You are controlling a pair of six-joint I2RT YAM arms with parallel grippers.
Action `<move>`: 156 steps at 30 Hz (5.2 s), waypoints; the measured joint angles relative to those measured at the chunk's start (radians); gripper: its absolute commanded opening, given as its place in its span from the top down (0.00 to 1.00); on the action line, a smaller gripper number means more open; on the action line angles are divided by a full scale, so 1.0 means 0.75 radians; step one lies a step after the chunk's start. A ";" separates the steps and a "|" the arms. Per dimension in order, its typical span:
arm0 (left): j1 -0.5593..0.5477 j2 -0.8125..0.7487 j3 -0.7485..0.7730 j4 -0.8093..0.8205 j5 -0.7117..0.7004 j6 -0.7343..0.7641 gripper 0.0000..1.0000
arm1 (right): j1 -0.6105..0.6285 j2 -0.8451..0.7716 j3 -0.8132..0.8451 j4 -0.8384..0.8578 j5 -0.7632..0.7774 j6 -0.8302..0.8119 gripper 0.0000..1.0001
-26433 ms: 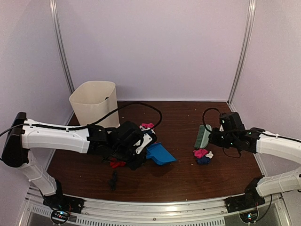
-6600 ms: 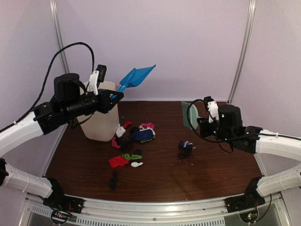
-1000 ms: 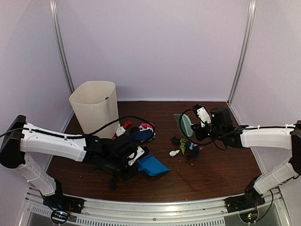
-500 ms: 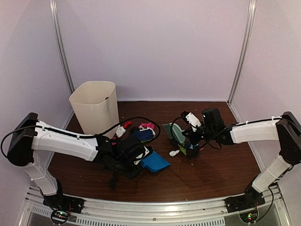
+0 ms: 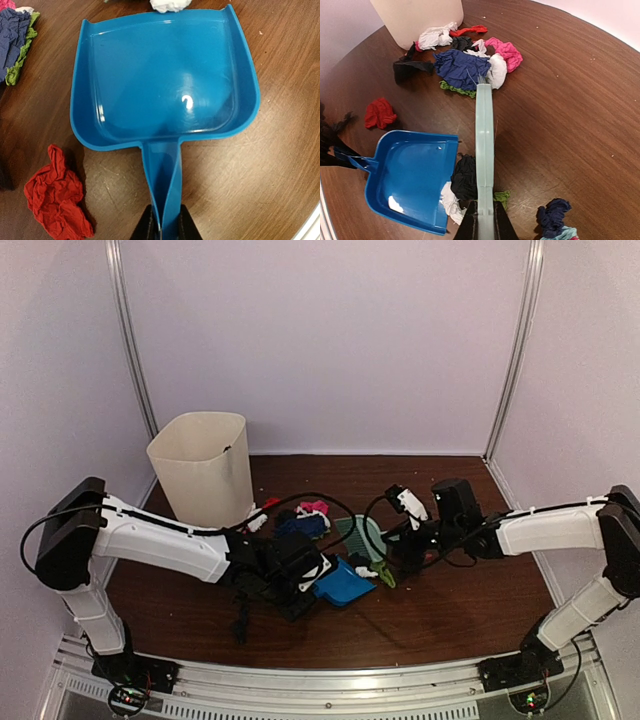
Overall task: Sweep away the paper scraps from the table
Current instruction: Sweep the paper scraps into the dustpan.
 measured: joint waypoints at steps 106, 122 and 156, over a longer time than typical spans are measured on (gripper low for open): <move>-0.002 0.026 -0.041 0.137 0.067 0.138 1.00 | 0.271 -0.556 -0.199 -0.237 0.772 0.575 1.00; -0.002 0.026 -0.041 0.136 0.069 0.137 1.00 | 0.344 -0.481 -0.126 -0.683 0.962 0.735 1.00; -0.003 0.024 -0.067 0.183 0.015 0.139 1.00 | 0.487 -0.312 -0.130 -0.373 0.636 0.647 1.00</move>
